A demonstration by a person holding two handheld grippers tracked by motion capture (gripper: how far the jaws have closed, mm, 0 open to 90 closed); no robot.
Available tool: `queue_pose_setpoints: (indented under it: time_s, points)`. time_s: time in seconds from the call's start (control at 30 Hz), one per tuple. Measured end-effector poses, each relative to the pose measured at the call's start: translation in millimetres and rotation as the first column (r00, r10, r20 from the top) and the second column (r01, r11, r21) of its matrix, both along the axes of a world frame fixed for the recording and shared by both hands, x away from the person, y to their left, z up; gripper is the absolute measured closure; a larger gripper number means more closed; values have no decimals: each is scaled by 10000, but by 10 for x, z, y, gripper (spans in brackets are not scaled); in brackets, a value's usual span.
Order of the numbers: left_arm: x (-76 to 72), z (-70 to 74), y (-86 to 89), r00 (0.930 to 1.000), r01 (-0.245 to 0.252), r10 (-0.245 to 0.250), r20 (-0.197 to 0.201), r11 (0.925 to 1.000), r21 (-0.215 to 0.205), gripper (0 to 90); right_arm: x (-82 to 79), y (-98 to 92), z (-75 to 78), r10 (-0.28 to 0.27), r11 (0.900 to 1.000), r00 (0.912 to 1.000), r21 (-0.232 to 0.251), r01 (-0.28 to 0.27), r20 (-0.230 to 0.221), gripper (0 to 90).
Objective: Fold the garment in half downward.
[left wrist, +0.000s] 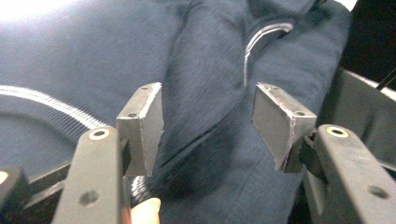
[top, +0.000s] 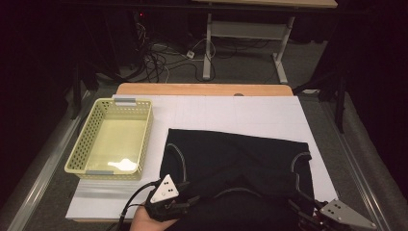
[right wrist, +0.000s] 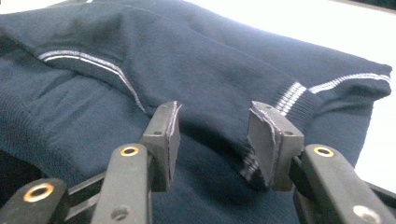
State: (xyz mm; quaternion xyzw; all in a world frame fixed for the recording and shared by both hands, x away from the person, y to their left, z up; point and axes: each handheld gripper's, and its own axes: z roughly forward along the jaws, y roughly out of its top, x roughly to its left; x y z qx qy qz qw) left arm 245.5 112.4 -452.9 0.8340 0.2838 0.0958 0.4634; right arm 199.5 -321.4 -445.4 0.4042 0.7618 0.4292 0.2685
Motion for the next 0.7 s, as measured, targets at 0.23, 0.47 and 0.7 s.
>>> queue_pose_setpoints:
  time_s: [0.23,0.47,0.7]
  points:
    - [13,43,-188,9988,482,-486,-94,9979,-429,552,81,160,-30,353,9993,9994,-109,-353,-36,580]
    - [96,-43,-431,9978,546,-561,-363,9976,-418,585,179,324,-37,783,9968,9969,-170,-783,-5,635]
    - [137,-188,-538,9976,477,-450,-523,9976,505,506,258,499,-98,1204,9913,9925,-509,-1213,-193,650]
